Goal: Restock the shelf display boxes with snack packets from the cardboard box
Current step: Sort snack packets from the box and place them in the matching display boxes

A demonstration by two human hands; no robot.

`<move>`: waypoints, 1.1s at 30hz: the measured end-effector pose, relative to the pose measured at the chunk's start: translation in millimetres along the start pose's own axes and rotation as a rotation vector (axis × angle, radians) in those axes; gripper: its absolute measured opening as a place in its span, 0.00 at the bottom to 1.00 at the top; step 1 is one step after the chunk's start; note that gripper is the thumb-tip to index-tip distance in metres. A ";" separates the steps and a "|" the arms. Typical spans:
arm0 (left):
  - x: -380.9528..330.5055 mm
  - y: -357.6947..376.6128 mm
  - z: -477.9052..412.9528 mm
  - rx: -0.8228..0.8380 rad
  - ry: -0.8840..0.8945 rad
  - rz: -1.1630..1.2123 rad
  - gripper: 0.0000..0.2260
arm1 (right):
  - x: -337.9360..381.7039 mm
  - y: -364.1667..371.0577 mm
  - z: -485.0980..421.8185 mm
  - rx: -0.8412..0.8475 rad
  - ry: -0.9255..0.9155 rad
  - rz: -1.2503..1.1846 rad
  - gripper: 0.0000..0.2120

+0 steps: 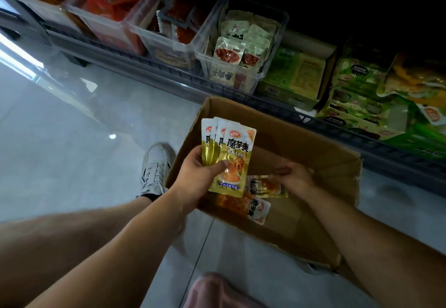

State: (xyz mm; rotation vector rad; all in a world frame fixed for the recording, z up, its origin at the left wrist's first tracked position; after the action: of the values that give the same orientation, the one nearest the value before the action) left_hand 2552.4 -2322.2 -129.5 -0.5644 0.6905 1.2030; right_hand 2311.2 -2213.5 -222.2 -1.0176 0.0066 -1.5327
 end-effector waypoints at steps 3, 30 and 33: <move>2.9 -0.2 -2.0 -0.002 -0.024 0.003 0.19 | -22.9 18.1 -17.5 -0.016 -0.036 0.209 0.24; -29.0 6.3 22.3 -0.014 0.006 0.074 0.18 | 76.6 -66.3 75.1 0.130 0.083 -0.570 0.19; -41.1 27.3 43.3 0.058 0.020 0.108 0.18 | 104.1 -85.8 107.7 0.185 -0.013 -0.670 0.20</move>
State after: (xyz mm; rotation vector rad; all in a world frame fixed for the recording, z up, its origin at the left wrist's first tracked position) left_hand 2525.4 -2310.0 -70.9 -0.4971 0.7784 1.2746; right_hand 2318.3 -2217.5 -49.9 -0.9248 -0.5224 -2.0810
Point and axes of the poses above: each hand's wrist, its own z-axis away from the middle knuckle, its own y-axis out of the palm, x = y × z, the point moved 9 cm from there along -z, towards the middle knuckle, and after that the axes turned 12 degrees about -x, right-handed, at the moved point
